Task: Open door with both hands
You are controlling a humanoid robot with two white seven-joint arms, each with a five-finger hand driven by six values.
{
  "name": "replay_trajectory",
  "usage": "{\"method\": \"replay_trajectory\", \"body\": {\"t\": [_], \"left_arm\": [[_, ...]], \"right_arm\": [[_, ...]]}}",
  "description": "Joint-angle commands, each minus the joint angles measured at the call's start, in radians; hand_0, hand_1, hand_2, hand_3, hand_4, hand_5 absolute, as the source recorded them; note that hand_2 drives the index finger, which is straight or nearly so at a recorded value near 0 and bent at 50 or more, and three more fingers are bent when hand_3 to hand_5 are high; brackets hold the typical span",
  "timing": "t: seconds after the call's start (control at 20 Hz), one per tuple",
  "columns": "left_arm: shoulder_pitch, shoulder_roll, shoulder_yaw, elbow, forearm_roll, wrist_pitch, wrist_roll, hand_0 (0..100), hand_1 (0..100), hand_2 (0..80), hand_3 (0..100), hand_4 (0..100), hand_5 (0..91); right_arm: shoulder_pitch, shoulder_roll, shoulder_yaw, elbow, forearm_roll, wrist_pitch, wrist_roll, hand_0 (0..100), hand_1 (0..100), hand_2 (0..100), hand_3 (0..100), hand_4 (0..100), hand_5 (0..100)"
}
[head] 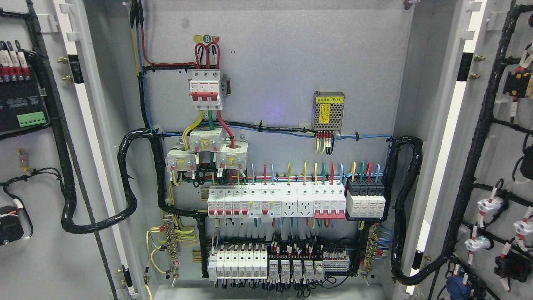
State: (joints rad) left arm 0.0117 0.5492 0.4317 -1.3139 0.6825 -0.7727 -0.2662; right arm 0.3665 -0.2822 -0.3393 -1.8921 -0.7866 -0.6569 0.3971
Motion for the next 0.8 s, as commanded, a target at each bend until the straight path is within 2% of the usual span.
{"method": "replay_trajectory", "body": {"t": [0.0, 0.45, 0.75], "left_arm": [[-0.007, 0.026, 0.001, 0.085, 0.0, -0.097, -0.004, 12, 39, 0.0, 0, 0, 0.0], [-0.004, 0.014, -0.037, 0.03, -0.001, -0.097, -0.002, 12, 39, 0.0, 0, 0, 0.0], [0.013, -0.031, -0.073, -0.065, -0.003, -0.097, -0.002, 12, 39, 0.0, 0, 0, 0.0]], "right_arm": [[0.014, 0.0, -0.027, 0.007, -0.011, -0.001, 0.0, 12, 39, 0, 0, 0, 0], [0.019, 0.0, -0.046, 0.022, -0.031, 0.0, 0.0, 12, 39, 0, 0, 0, 0], [0.02, 0.0, -0.047, 0.025, -0.031, -0.001, 0.0, 12, 39, 0, 0, 0, 0]]}}
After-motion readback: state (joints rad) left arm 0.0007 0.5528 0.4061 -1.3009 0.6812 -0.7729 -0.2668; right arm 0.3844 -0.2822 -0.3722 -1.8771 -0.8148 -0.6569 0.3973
